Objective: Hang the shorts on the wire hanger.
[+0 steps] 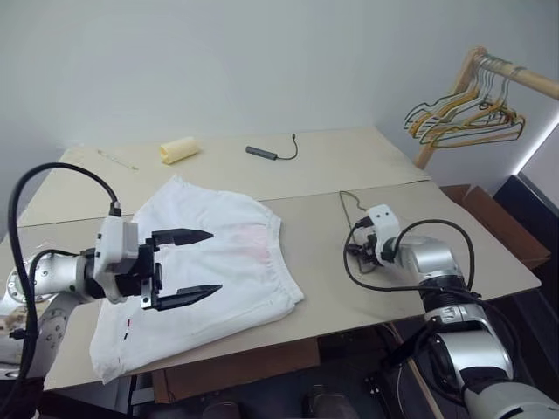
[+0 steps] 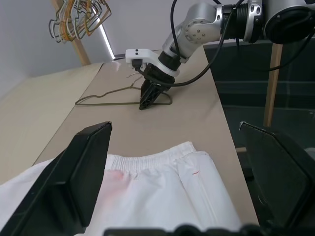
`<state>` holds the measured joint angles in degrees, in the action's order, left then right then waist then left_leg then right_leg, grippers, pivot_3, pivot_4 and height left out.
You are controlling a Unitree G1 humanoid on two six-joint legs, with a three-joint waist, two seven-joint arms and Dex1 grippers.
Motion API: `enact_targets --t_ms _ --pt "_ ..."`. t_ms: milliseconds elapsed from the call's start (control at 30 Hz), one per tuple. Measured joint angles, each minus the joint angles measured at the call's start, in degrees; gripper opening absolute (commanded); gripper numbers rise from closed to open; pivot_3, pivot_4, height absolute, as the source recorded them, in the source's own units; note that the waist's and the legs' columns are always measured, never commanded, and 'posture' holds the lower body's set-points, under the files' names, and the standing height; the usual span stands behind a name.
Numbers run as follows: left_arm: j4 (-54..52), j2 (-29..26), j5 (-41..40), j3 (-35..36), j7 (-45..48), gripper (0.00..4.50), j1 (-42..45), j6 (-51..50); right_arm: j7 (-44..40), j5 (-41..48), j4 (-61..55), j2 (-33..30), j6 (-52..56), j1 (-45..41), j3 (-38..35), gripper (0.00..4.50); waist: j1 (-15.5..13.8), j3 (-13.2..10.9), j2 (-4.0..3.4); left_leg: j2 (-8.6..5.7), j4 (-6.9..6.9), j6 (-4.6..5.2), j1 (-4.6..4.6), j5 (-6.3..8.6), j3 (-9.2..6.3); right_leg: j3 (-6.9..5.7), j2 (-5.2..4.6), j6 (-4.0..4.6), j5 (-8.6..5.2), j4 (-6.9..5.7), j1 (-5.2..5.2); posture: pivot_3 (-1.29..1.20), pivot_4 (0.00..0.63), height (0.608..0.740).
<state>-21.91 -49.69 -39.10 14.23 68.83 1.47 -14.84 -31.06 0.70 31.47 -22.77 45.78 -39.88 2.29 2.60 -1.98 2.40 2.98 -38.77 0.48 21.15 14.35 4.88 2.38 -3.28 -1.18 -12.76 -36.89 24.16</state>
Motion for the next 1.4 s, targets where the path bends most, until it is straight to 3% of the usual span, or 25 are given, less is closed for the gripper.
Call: enact_targets --t_ms 233,467,600,633,800,1000,1133,1367,1400 --pt "0.7 0.7 5.6 -2.3 -0.4 4.5 0.7 2.5 0.0 -2.8 -0.5 -0.7 0.7 -0.2 4.4 0.01 0.0 0.3 0.24 0.02 0.09 -0.01 -0.02 0.01 0.0 -0.02 0.02 0.03 -0.02 0.02 0.0 0.06 0.0 0.74" --pt "5.8 2.8 10.9 -4.7 -3.8 4.5 5.5 3.7 1.8 -3.4 0.4 -0.6 0.2 -0.2 3.5 0.01 -0.3 0.5 0.39 0.02 0.06 -0.01 -0.07 0.0 0.0 -0.03 -0.02 0.03 -0.02 0.04 -0.1 0.04 0.0 0.74" --pt "10.4 7.5 11.6 -6.6 -12.5 4.5 11.7 -4.6 2.9 -3.4 -2.1 -0.5 -2.0 1.4 3.5 0.01 -0.1 0.4 0.36 -0.04 0.01 0.01 0.01 -0.03 0.01 0.03 -0.06 -0.1 0.11 0.09 -0.04 0.04 0.0 0.74" --pt "11.3 10.3 9.2 -6.3 -15.7 4.5 14.2 -9.1 2.7 -3.3 -4.7 -1.0 -2.4 3.0 3.5 0.01 -0.3 0.4 0.29 -0.05 0.01 0.04 0.09 -0.04 -0.03 0.03 -0.07 -0.53 0.36 0.13 -0.02 0.04 0.0 0.74" --pt "13.2 22.4 -6.9 -2.4 -28.9 4.5 23.2 -28.2 -1.2 -1.8 -22.5 -2.2 -8.8 9.0 4.7 0.01 0.2 0.2 0.04 -0.1 0.04 0.12 0.57 0.04 -0.32 0.09 0.0 -0.64 0.39 0.25 0.33 0.04 0.0 0.74" --pt "19.2 32.1 -17.6 4.2 -44.3 4.5 26.8 -37.7 -3.8 1.9 -37.9 0.0 -15.9 11.9 4.8 0.01 0.0 0.2 0.04 -0.15 0.03 0.11 0.57 0.18 -0.75 0.02 0.01 -0.44 0.5 0.45 0.24 0.03 0.0 0.74" --pt "20.3 35.4 -22.4 7.4 -49.1 4.5 26.9 -39.0 -4.0 2.9 -44.0 2.3 -19.6 13.1 6.7 0.01 -0.2 0.2 0.04 -0.18 0.0 0.1 0.7 0.18 -0.68 -0.1 -0.02 -0.39 0.64 0.78 0.14 0.03 0.0 0.74" --pt "20.3 36.0 -26.4 9.2 -51.2 4.5 28.4 -38.7 -4.0 2.8 -45.7 3.2 -22.7 14.1 9.3 0.01 -0.4 0.2 0.04 -0.23 -0.02 0.09 0.76 0.18 -0.5 -0.15 -0.06 -0.36 0.68 0.86 0.13 0.03 0.0 0.74" --pt "20.3 36.1 -26.4 9.3 -51.4 4.32 28.4 -38.5 -4.1 2.7 -45.7 3.0 -23.4 14.3 9.6 0.0 -0.4 0.2 0.04 -0.23 -0.02 0.09 0.76 0.18 -0.5 -0.16 -0.06 -0.36 0.68 0.86 0.13 0.03 0.0 0.74"
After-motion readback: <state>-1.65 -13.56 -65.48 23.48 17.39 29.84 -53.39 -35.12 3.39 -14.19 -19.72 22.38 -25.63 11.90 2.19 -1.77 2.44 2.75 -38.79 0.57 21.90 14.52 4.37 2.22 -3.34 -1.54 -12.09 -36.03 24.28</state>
